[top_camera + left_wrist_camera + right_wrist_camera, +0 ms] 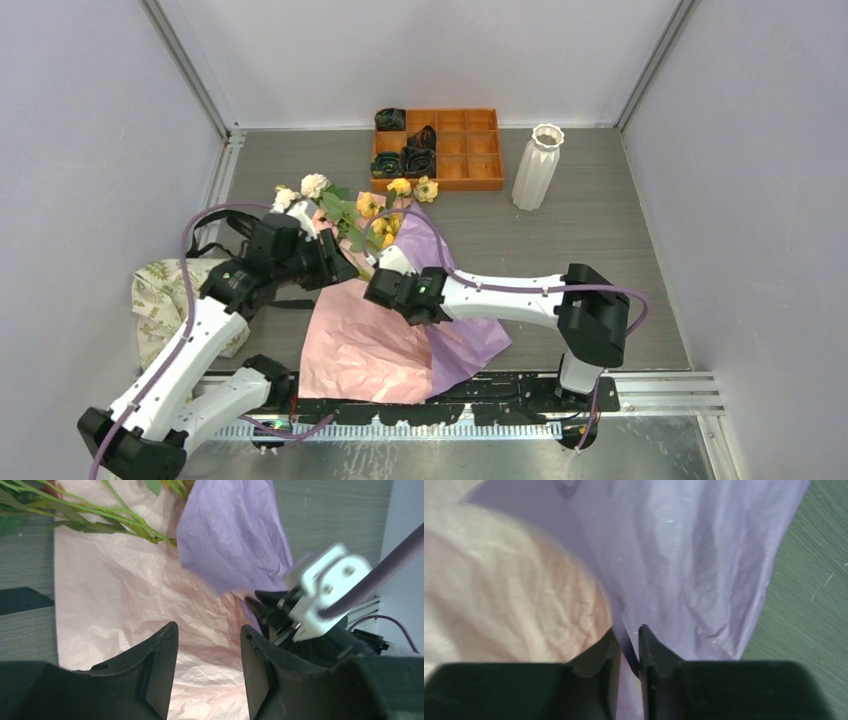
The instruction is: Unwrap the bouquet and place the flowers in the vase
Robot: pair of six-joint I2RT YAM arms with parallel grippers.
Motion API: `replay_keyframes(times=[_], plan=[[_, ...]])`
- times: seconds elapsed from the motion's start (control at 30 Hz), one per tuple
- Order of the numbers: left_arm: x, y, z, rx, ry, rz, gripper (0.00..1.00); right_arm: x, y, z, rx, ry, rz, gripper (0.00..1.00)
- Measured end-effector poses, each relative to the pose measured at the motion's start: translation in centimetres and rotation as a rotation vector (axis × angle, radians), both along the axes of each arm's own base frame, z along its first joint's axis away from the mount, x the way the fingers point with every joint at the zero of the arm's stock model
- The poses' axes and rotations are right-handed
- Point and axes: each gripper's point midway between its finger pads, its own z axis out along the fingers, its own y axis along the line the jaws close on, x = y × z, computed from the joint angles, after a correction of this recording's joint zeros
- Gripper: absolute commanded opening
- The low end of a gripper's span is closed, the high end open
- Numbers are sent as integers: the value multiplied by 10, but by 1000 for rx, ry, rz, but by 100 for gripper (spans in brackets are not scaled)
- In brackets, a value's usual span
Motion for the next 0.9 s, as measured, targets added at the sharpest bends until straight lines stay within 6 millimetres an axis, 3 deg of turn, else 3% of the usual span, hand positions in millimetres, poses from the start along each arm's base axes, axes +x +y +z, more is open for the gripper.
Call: replay_keyframes(times=[0.1, 0.23, 0.33, 0.4, 0.53, 0.6, 0.73, 0.9], plan=[[-1, -17, -24, 31, 19, -31, 46, 17, -12, -7, -3, 3, -56, 4], [-5, -27, -55, 81, 57, -34, 43, 34, -32, -4, -22, -19, -123, 3], [-4, -30, -65, 106, 58, -28, 41, 47, -50, 21, 6, -66, -179, 3], [2, -34, -65, 103, 48, -20, 40, 58, -67, 52, 61, -118, -230, 4], [12, -50, -76, 114, 40, -29, 37, 89, -116, 93, 115, -213, -378, 4], [13, -61, -86, 131, 49, -53, 36, 103, -141, 101, 102, -241, -448, 5], [10, -83, -113, 177, 76, -108, 35, 123, -175, 90, 29, -237, -542, 5], [8, -100, -133, 205, 91, -148, 35, 141, -203, 55, -82, -169, -631, 5]])
